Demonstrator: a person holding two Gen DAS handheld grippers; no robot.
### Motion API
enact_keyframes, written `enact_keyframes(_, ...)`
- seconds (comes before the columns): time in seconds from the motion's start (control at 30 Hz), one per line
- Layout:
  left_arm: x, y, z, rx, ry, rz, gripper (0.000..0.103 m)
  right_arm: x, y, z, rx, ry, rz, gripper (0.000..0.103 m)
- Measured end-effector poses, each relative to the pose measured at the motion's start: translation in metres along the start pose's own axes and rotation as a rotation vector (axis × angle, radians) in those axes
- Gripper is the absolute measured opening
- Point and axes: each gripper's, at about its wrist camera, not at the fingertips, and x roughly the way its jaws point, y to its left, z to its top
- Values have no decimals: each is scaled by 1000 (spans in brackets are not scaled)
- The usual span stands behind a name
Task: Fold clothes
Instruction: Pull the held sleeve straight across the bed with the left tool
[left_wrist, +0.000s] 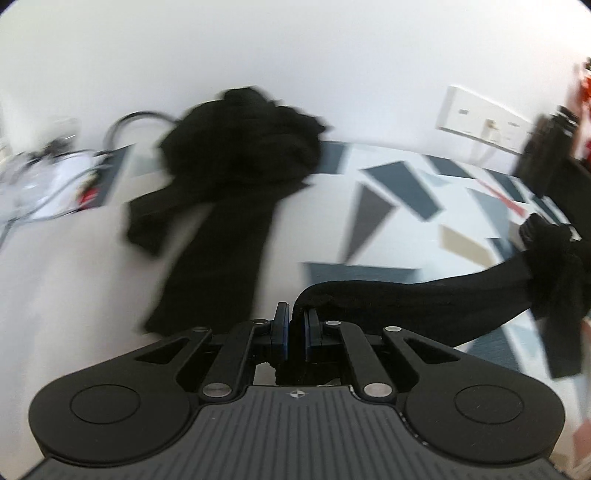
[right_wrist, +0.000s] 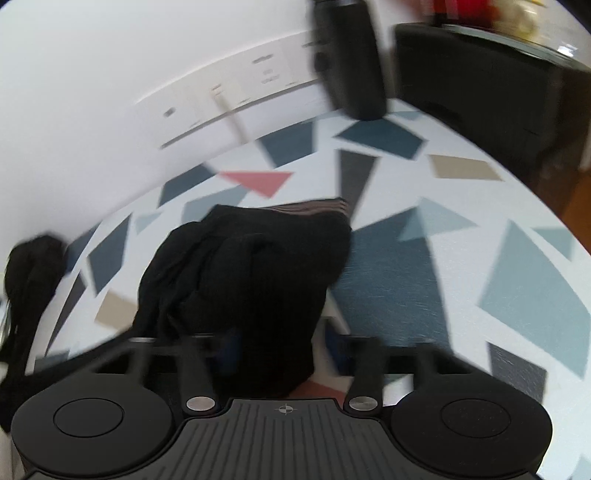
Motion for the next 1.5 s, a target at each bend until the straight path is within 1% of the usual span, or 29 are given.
enact_keyframes(0.07,-2,16,-3,-33,7,30,8,-3,2,2,-11,-28,-38,9)
enact_keyframes(0.13,-5,28,-8,-60,9,57,8,-8,-4,5,16,-53,-85,8)
enact_keyframes(0.23,-7,40,-13,-84,9,88,8,-17,-11,9,46,-80,-181,9)
enact_keyframes(0.3,-8,43,-17,-95,11,99,8,-23,-16,12,66,-98,-246,22)
enact_keyframes(0.33,-8,44,-18,-101,14,102,8,-26,-16,12,52,-106,-243,26)
enact_keyframes(0.37,-7,44,-20,-104,18,103,8,-31,-10,12,19,-120,-222,36)
enact_keyframes(0.4,-6,44,-21,-106,22,104,8,-35,-2,12,-18,-136,-198,44)
enact_keyframes(0.43,-5,42,-22,-105,26,105,8,-39,5,11,-54,-152,-174,45)
enact_keyframes(0.47,-5,42,-23,-107,30,106,8,-40,14,11,-101,-150,-134,48)
enact_keyframes(0.5,-4,41,-24,-108,34,106,8,-40,25,11,-149,-145,-90,55)
enact_keyframes(0.6,-2,42,-26,-124,42,106,8,-26,51,5,-239,-84,15,56)
enact_keyframes(0.63,-2,43,-26,-129,43,105,8,-20,58,3,-265,-60,33,56)
enact_keyframes(0.67,-1,44,-27,-134,43,105,8,-13,65,0,-290,-35,48,56)
enact_keyframes(0.73,-1,45,-27,-141,43,103,8,2,72,-7,-339,11,23,55)
enact_keyframes(0.77,0,46,-26,-140,44,103,8,7,70,-9,-349,27,9,47)
enact_keyframes(0.8,0,46,-26,-139,45,103,8,12,68,-10,-356,41,-4,26)
enact_keyframes(0.83,0,46,-26,-140,45,104,8,11,63,-8,-345,42,-7,20)
enact_keyframes(0.87,0,46,-26,-140,45,104,8,10,58,-6,-330,41,-6,18)
enact_keyframes(0.9,0,46,-26,-140,44,104,8,3,48,-2,-298,8,-36,12)
enact_keyframes(1.07,0,46,-26,-143,45,103,8,-38,-3,20,-119,-191,-218,9)
enact_keyframes(1.1,0,46,-26,-143,46,103,8,-46,-14,25,-83,-230,-254,9)
enact_keyframes(1.17,0,46,-26,-143,47,102,8,-68,-43,35,34,-323,-366,9)
enact_keyframes(1.2,0,46,-25,-145,47,102,8,-76,-57,38,72,-349,-410,9)
enact_keyframes(1.33,1,46,-25,-162,45,109,9,-75,-78,28,84,-227,-429,10)
enact_keyframes(1.37,1,46,-25,-165,45,110,9,-74,-83,25,85,-195,-432,13)
enact_keyframes(1.43,1,46,-25,-171,45,111,9,-69,-86,17,76,-136,-442,22)
enact_keyframes(1.47,1,46,-25,-171,45,112,9,-65,-83,12,62,-110,-451,33)
enact_keyframes(1.5,1,46,-25,-171,46,112,9,-60,-79,7,48,-85,-459,47)
